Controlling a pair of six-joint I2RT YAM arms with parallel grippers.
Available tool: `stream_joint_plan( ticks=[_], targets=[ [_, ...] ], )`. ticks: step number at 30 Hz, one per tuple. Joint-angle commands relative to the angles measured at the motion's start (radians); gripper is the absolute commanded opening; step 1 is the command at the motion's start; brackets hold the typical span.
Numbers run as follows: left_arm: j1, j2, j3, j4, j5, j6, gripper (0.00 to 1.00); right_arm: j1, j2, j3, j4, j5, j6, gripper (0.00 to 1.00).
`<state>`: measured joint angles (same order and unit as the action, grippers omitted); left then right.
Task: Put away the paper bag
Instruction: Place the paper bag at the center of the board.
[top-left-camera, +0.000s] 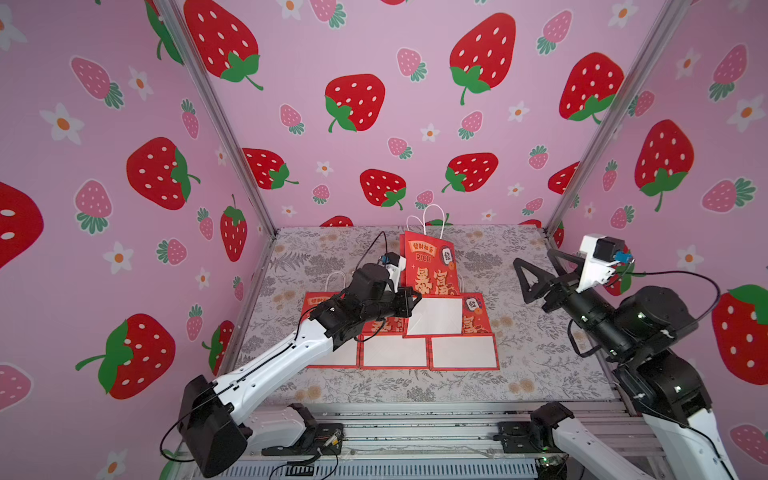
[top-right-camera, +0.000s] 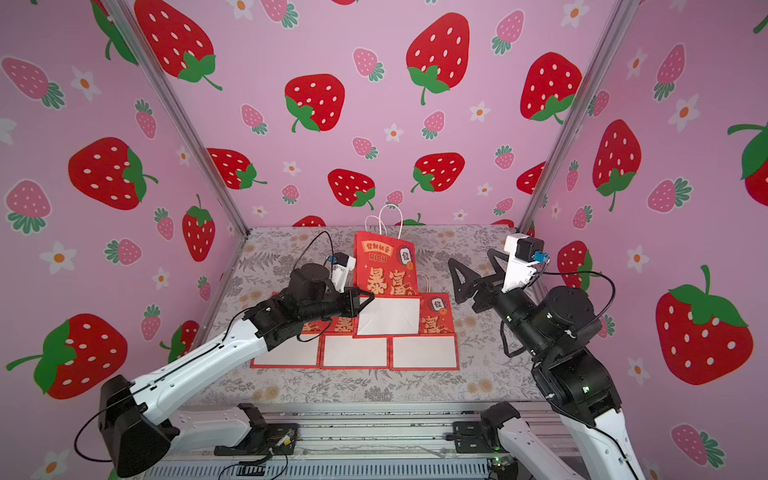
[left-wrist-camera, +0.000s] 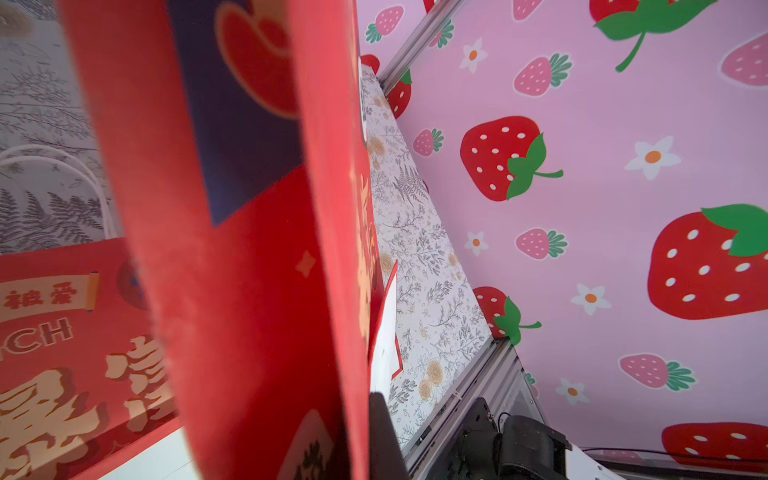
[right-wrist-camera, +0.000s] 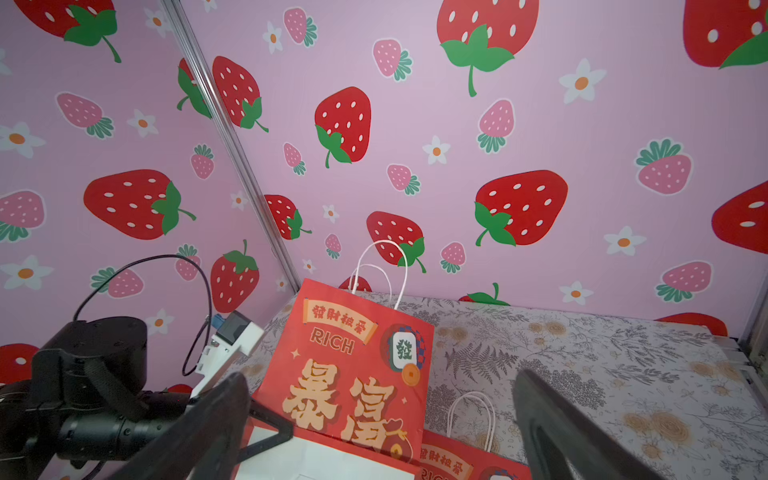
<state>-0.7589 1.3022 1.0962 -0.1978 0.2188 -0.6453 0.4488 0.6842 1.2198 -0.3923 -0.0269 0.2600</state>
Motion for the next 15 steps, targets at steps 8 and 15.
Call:
stream_joint_plan(
  ticks=[8,15],
  targets=[
    [-0.098,0.341,0.206,0.207,-0.018,-0.113,0.00,-0.004,-0.036,-0.010,-0.038,0.066,-0.048,0.99],
    [-0.127,0.547,0.366,0.281,0.022,-0.176,0.00,-0.004,-0.040,-0.019,-0.039,0.079,-0.058,0.99]
  ],
)
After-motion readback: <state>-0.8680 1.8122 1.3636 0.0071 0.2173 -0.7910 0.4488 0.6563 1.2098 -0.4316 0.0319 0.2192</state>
